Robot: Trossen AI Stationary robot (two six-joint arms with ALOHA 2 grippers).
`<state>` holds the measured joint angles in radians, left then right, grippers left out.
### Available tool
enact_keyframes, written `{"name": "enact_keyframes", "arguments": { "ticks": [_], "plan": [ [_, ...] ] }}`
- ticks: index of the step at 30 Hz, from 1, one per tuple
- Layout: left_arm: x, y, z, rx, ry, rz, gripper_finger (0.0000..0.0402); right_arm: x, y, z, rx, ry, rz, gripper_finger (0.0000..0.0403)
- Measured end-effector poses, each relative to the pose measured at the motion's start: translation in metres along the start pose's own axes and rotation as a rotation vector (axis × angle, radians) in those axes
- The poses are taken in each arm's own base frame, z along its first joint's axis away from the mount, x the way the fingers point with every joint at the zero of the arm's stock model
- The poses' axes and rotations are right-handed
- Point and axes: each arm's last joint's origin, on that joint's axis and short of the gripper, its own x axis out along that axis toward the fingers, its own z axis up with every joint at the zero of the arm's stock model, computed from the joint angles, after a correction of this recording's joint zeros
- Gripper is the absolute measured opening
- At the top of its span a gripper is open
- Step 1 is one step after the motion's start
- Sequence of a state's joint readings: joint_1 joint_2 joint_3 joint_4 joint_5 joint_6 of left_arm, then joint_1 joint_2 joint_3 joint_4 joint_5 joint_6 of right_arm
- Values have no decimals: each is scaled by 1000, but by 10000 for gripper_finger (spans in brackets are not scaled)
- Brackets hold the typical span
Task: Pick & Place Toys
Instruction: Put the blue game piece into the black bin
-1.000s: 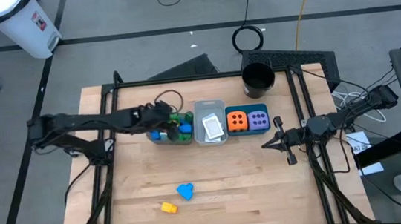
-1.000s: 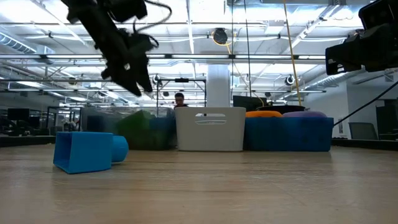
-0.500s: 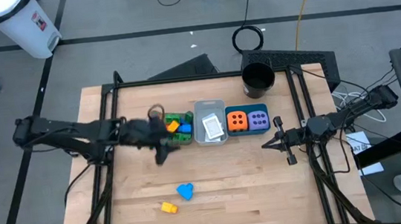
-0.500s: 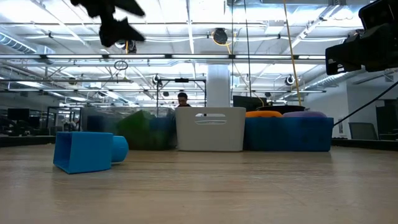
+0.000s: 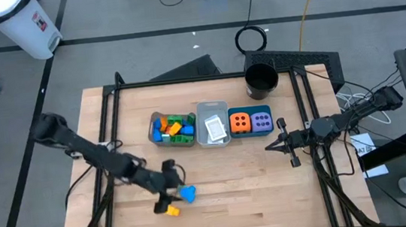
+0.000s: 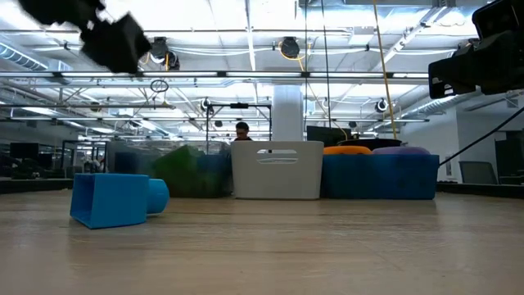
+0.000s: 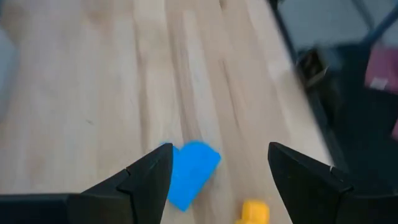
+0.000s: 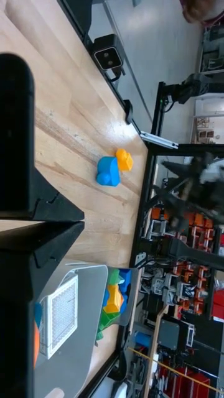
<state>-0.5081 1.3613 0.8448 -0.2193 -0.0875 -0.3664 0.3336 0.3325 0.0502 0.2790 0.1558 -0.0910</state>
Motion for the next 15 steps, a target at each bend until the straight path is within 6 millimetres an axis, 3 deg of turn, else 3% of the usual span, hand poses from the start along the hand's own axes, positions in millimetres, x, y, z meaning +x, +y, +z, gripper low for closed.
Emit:
{"name": "enact_keyframes", "arguments": {
  "ticks": [8,15],
  "plan": [
    [51,3,-28,40,151,140,271,0,0,0,0,0,0,4],
    [73,6,-41,-17,217,164,271,0,0,0,0,0,0,4]
  ]
}}
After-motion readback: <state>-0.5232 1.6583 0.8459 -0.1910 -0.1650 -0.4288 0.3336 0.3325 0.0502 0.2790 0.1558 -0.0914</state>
